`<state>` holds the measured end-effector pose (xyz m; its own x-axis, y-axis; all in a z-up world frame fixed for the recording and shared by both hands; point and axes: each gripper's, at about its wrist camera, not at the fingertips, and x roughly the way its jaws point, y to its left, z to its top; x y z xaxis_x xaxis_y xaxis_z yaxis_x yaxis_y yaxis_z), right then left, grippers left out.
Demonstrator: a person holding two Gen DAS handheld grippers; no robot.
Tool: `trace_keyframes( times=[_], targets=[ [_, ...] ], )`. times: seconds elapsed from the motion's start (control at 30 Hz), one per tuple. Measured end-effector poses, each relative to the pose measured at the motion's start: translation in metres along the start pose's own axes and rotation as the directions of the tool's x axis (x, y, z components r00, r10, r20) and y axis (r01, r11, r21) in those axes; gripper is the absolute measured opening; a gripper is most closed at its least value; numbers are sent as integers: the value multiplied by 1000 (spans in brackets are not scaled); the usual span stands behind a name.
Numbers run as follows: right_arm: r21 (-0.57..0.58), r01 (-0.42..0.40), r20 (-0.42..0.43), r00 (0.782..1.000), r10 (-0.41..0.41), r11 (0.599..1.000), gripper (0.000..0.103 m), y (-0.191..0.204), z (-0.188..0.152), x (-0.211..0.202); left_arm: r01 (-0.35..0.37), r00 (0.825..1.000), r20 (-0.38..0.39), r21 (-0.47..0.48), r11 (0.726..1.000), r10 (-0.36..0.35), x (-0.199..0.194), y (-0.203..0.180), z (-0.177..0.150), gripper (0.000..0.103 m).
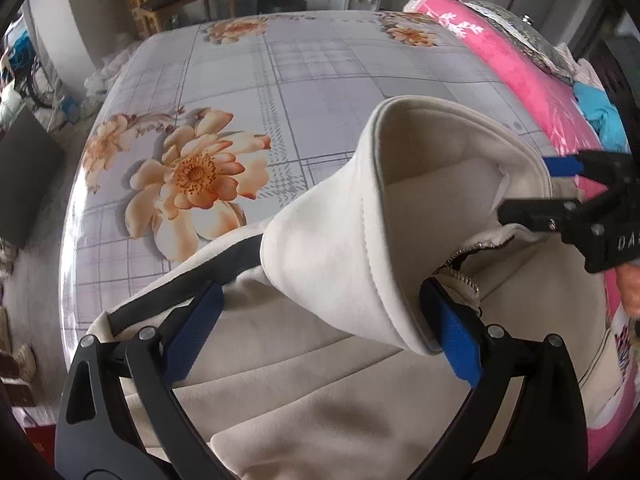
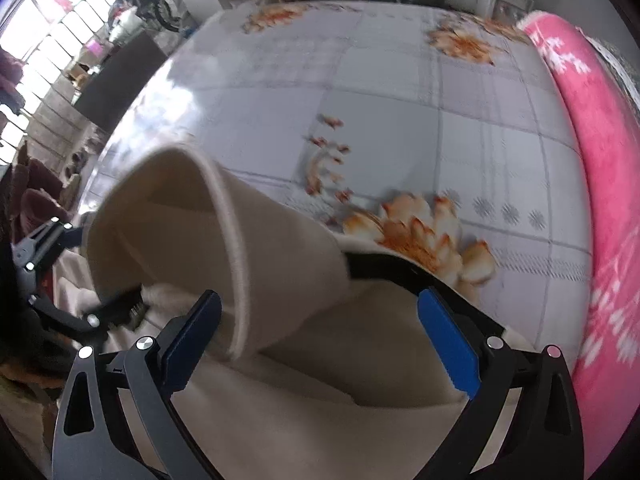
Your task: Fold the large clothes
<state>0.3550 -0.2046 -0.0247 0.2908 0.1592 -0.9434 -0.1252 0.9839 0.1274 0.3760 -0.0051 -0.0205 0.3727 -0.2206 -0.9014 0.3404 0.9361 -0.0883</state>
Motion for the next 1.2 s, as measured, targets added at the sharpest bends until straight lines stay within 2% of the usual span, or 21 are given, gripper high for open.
trace_keyframes(
  times=[0.07,0.13,0.17,0.23,0.33,0.47,0.63,0.67,0.73,0.8,0.83,0.9,0.97,1.07,1.2],
  targets=[
    [-27,15,5,1000,-15,1000,78,8,-4,1,-9,1000,22,19,1000,8,-4,-2,-2,94],
    [-42,18,4,1000,-18,999,52,15,-9,0,-21,999,47,37,999,19,-9,-4,-6,94],
    [-59,49,12,999,-49,997,50,18,-13,-3,-29,998,60,50,998,26,-12,-5,-7,94],
    [-96,90,38,995,-87,991,37,20,-21,-11,-56,995,87,87,995,48,-18,-10,-12,94],
    [-107,92,61,994,-86,990,26,23,-30,-26,-80,992,105,124,989,67,-24,-17,-20,94],
    [-111,88,84,993,-79,990,21,25,-51,-39,-88,992,108,152,984,72,-30,-22,-33,94],
    [-156,155,89,986,-142,976,21,32,-73,-26,-142,984,131,152,978,123,-32,-22,-46,94],
    [-166,168,94,984,-154,972,21,34,-78,-24,-163,979,149,150,975,141,-34,-21,-48,91],
    [-186,198,111,977,-180,962,21,37,-83,-22,-196,969,180,145,970,169,-40,-20,-51,78],
    [-209,226,130,971,-201,952,21,41,-87,-23,-214,961,211,145,966,181,-47,-20,-54,58],
    [-214,232,135,969,-206,949,21,42,-89,-24,-218,957,224,149,965,181,-50,-20,-55,52],
    [-224,242,144,966,-214,944,21,43,-91,-24,-222,952,253,176,959,174,-56,-25,-60,28],
    [-231,251,151,964,-221,940,22,44,-92,-24,-237,946,276,220,946,173,-58,-34,-65,19],
    [-224,247,154,964,-216,943,22,43,-92,-27,-306,926,308,274,912,218,-56,-48,-71,17],
    [-222,223,148,970,-193,949,24,42,-92,-32,-335,911,348,310,890,221,-57,-53,-78,11]
  ],
)
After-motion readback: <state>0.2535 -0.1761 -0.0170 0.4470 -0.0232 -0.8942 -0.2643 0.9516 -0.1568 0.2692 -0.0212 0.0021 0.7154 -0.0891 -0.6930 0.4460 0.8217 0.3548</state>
